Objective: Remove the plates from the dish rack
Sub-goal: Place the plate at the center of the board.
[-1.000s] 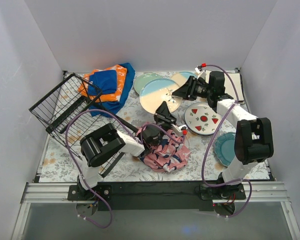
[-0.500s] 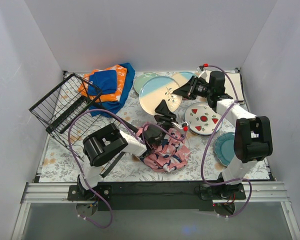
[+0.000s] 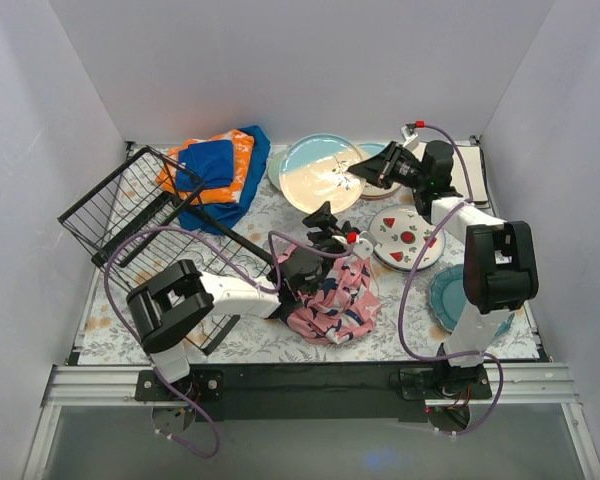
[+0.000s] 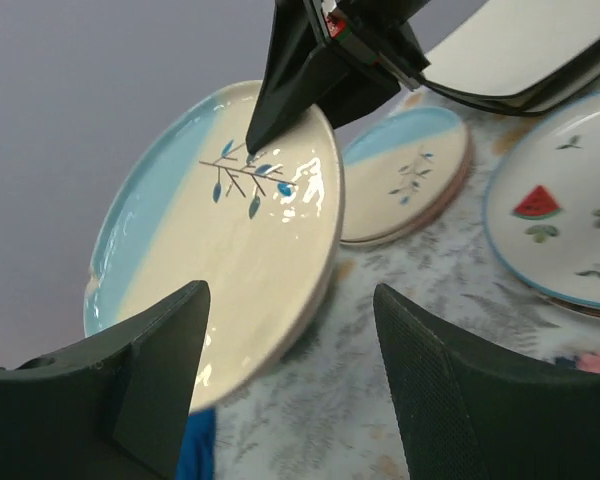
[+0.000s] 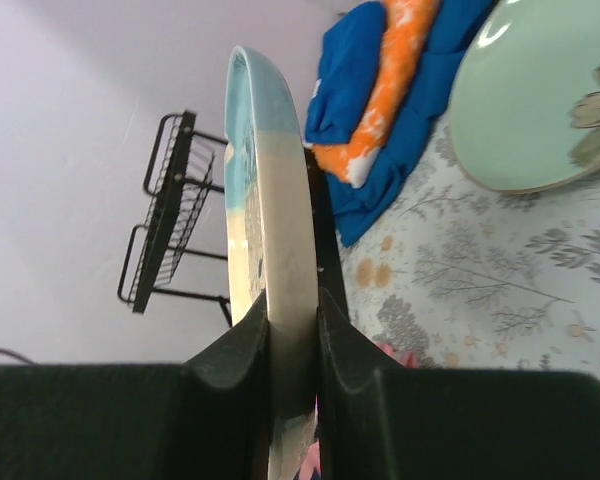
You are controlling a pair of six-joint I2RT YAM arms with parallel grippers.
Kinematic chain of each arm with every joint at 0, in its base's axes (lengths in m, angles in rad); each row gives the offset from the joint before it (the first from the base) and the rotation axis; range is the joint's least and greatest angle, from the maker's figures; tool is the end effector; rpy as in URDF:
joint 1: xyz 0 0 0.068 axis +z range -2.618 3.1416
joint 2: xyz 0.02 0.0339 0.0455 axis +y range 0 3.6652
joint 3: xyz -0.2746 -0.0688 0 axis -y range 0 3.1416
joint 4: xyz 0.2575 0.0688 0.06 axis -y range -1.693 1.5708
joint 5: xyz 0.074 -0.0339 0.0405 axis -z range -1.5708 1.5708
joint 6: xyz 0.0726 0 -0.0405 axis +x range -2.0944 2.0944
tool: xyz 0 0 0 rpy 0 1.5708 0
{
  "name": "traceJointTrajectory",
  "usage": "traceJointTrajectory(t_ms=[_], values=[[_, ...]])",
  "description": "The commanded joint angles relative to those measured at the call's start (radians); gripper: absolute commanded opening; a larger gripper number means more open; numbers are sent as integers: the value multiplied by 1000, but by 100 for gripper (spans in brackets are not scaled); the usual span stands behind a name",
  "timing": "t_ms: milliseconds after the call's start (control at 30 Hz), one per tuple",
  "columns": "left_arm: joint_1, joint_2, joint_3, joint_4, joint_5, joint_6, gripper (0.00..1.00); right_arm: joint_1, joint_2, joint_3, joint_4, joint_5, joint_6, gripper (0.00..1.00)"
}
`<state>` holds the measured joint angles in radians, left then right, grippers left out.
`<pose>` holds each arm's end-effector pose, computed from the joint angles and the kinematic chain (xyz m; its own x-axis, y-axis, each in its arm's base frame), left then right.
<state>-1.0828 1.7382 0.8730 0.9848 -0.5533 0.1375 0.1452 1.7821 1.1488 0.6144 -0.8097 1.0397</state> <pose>0.2274 -0.3471 0.2434 0.1249 0.0135 -0.9921 0.4944 0.8661 0.0740 0.4324 0.1164 0.2756 -0.7132 0.4967 -0.4946 -0.3972 0.2950 0.8690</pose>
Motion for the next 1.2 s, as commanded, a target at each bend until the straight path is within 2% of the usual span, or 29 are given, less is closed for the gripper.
traceJointTrajectory(t_ms=[0,33,100,133,200,267,333,367,467,567,800,1167], values=[[-9,-137,4,-297,122,-364,65,-73,25,86,169,61,83,1],[-8,-184,6,-372,137,-474,65,-84,34,92,171,69,86,1],[-2,-238,-2,-417,185,-594,65,-117,51,94,177,89,88,1],[4,-265,-15,-461,208,-713,65,-128,57,104,176,93,85,1],[46,-342,-8,-539,278,-830,65,-171,79,117,174,106,65,1],[66,-386,36,-687,351,-1003,66,-196,92,117,169,119,59,1],[83,-402,73,-826,392,-1099,66,-231,112,115,171,138,56,1],[86,-410,80,-840,417,-1145,66,-239,118,114,170,145,46,1],[93,-483,5,-793,512,-1191,66,-257,131,123,153,193,2,1],[121,-549,-55,-747,544,-1253,68,-272,140,137,95,253,-62,1],[143,-655,-193,-677,403,-1251,68,-283,197,189,64,293,-86,1],[129,-704,-218,-652,340,-1205,68,-260,324,325,2,314,-98,1]])
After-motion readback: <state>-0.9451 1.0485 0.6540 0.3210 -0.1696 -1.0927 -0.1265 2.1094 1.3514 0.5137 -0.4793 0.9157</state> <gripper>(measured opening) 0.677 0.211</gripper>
